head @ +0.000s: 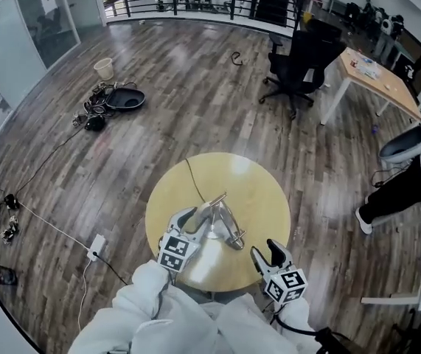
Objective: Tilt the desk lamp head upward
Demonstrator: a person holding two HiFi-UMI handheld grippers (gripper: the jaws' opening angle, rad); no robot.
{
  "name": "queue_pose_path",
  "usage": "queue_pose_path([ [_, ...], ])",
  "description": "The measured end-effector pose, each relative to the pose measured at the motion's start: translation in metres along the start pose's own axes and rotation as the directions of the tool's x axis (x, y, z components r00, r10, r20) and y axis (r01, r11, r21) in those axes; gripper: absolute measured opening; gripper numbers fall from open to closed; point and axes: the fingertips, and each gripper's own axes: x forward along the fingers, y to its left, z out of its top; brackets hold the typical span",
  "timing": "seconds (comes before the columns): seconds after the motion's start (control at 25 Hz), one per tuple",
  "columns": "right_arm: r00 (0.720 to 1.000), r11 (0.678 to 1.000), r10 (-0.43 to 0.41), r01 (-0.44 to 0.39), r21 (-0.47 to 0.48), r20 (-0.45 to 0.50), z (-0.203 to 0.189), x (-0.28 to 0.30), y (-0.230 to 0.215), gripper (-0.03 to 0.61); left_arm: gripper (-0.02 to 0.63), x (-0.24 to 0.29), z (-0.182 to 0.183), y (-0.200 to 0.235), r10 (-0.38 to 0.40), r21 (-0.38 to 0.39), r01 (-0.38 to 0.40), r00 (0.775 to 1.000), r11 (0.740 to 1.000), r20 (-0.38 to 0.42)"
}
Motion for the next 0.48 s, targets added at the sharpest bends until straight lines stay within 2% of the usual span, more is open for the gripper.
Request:
queue_pose_path([
  [0.08, 0.993, 0.994, 0.090, -0.095, -0.057, -0.082, -0.026, 0.011, 0.014, 0.236, 0.183, 0.019, -0.002, -0.004, -0.057, 0.035, 0.057, 0.998, 0.998, -0.010],
  [0.16, 0.977, 0.980, 0.151, -0.167, -0.105, -0.148, -0.047, 0.030, 0.023, 0.241, 0.190, 0.034, 0.007, -0.010, -0.099, 0.059, 0.099, 0.995, 0.993, 0.002],
  [0.28, 0.964, 0.968, 0.182, -0.210, -0.136, -0.192, -0.066, 0.058, 0.024, 0.244, 0.190, 0.054, 0.006, -0.015, -0.127, 0.093, 0.127, 0.992, 0.988, -0.010],
  [0.48, 0.957, 0.957, 0.209, -0.242, -0.161, -0.199, -0.068, 0.090, 0.026, 0.244, 0.189, 0.071, 0.014, -0.020, -0.152, 0.108, 0.151, 0.988, 0.983, 0.002],
])
